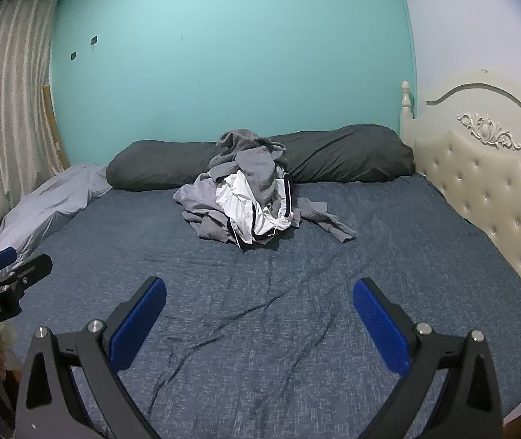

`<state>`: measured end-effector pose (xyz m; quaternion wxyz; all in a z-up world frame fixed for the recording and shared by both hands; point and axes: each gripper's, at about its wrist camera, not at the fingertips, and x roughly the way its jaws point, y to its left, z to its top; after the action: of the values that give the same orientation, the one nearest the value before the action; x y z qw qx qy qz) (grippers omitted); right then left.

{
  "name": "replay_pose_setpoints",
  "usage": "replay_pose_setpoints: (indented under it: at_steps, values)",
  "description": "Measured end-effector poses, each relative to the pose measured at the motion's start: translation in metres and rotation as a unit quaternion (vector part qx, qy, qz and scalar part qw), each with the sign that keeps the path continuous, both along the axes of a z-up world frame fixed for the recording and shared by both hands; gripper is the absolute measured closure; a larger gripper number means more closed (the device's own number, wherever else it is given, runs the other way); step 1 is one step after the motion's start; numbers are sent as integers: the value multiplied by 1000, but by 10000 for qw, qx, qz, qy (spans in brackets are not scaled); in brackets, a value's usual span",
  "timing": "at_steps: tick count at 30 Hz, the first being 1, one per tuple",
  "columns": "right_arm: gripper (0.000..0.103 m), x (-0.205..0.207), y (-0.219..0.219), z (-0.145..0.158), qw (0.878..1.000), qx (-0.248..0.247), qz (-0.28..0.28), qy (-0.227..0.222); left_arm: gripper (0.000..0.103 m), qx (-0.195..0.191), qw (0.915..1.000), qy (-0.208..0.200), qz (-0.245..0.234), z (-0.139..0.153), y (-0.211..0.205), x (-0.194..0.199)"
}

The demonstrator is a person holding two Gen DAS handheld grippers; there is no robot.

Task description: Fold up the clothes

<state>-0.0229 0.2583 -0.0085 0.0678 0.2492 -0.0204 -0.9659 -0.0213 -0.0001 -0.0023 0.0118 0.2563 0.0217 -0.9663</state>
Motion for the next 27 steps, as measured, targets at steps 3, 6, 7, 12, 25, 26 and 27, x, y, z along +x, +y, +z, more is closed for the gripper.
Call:
replay_pose_setpoints:
  at_steps: [3, 6, 7, 12, 25, 26, 27]
  values:
    - [0, -9, 1, -3, 10000, -21, -12, -34, 0, 0, 10000, -23, -15, -2, -2, -10]
    - [0, -20, 0, -6, 10000, -20, 1, -60, 0, -20, 10000, -41, -21, -4, -3, -22]
    - [0, -24, 0, -6, 10000, -17, 8, -68, 0, -10, 10000, -52, -22, -4, -4, -27]
    - [0, -54, -6, -10, 10000, -22, 84, -43, 0, 26, 10000, -88, -38, -9, -9, -56]
    - [0, -149, -26, -28, 9989, 69, 448, -76, 0, 44, 9995, -279, 116, -39, -26, -149]
    - [0, -157, -27, -29, 9989, 102, 448, -80, 0, 47, 9995, -294, 123, -42, -28, -157]
    - [0, -166, -28, -30, 9989, 143, 440, -114, 0, 67, 9994, -308, 126, -45, -30, -165]
